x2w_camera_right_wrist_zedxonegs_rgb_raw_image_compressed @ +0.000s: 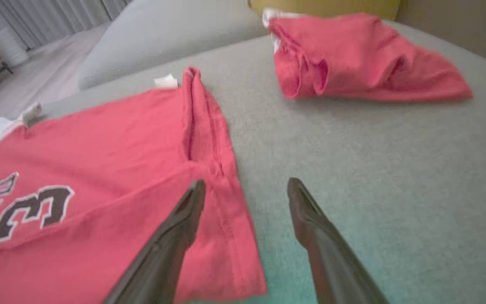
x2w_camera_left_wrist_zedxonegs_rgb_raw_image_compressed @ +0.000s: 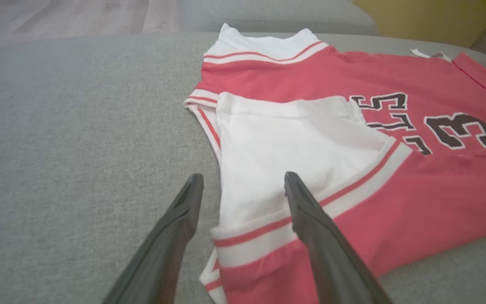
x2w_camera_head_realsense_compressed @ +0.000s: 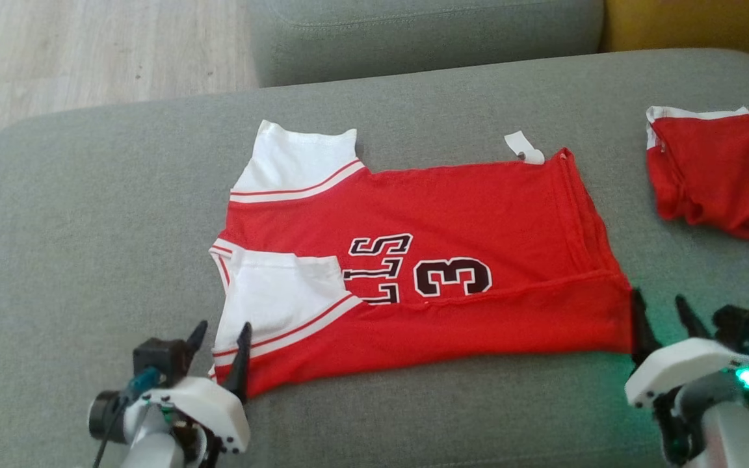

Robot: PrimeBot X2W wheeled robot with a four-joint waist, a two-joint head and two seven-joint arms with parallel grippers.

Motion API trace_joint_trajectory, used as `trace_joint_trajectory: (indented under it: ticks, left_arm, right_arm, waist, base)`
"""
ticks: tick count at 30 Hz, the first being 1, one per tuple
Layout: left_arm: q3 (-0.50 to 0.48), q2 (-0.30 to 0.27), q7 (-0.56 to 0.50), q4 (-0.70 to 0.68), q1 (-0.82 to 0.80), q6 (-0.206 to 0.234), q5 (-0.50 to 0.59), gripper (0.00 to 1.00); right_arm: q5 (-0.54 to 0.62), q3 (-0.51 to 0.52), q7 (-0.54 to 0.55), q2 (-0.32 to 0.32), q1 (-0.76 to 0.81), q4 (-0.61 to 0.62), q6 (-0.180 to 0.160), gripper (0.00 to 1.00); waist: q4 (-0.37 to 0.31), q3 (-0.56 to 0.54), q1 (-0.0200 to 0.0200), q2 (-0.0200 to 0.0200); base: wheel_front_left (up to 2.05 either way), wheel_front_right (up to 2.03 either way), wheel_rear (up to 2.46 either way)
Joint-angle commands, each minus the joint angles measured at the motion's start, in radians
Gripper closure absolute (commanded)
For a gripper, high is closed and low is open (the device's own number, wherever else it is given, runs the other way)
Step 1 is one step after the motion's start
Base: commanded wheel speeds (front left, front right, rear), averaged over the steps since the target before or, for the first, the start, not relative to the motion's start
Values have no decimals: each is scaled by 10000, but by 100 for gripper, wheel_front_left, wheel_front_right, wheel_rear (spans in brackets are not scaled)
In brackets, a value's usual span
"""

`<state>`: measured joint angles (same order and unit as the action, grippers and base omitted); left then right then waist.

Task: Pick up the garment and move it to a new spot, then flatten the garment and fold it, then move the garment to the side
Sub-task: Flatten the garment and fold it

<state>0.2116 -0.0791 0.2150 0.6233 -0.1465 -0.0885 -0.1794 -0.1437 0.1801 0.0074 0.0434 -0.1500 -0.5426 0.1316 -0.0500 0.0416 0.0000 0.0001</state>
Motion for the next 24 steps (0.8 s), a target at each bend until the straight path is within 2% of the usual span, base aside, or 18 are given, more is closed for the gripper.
trace_joint_trajectory:
  ticks: [1,6,14,19,24]
  left_arm:
    - [-434,-181,187,-354,-504,112,-80,0]
    - [-814,-282,439,-1253,-779,354,-147,0]
    - [-1224,-419,464,-2952,-1609,156,-114,0]
    - [-1072,-781,318,-2651,-2810,-121,-175,0]
    - [-443,-1620,-844,-1519,-4864,-380,-423,0]
  right_arm:
    - [-81,-141,-224,68,-151,555,-9,0]
    - [-321,182,-968,68,-341,1631,-9,0]
    - [-271,79,-1193,68,-1099,2483,-9,0]
    - [-91,-141,-1017,68,-1759,2794,-9,0]
    - [112,-464,-735,68,-2678,3140,-9,0]
  waist:
    - [-33,33,0,-1]
    - [-104,239,0,-1]
    - [-201,1013,0,-1]
    - [-284,1703,0,-1]
    - [-517,2558,0,-1]
  base:
    - [0,0,0]
    - [0,0,0]
    - [0,0,0]
    - [0,0,0]
    - [0,0,0]
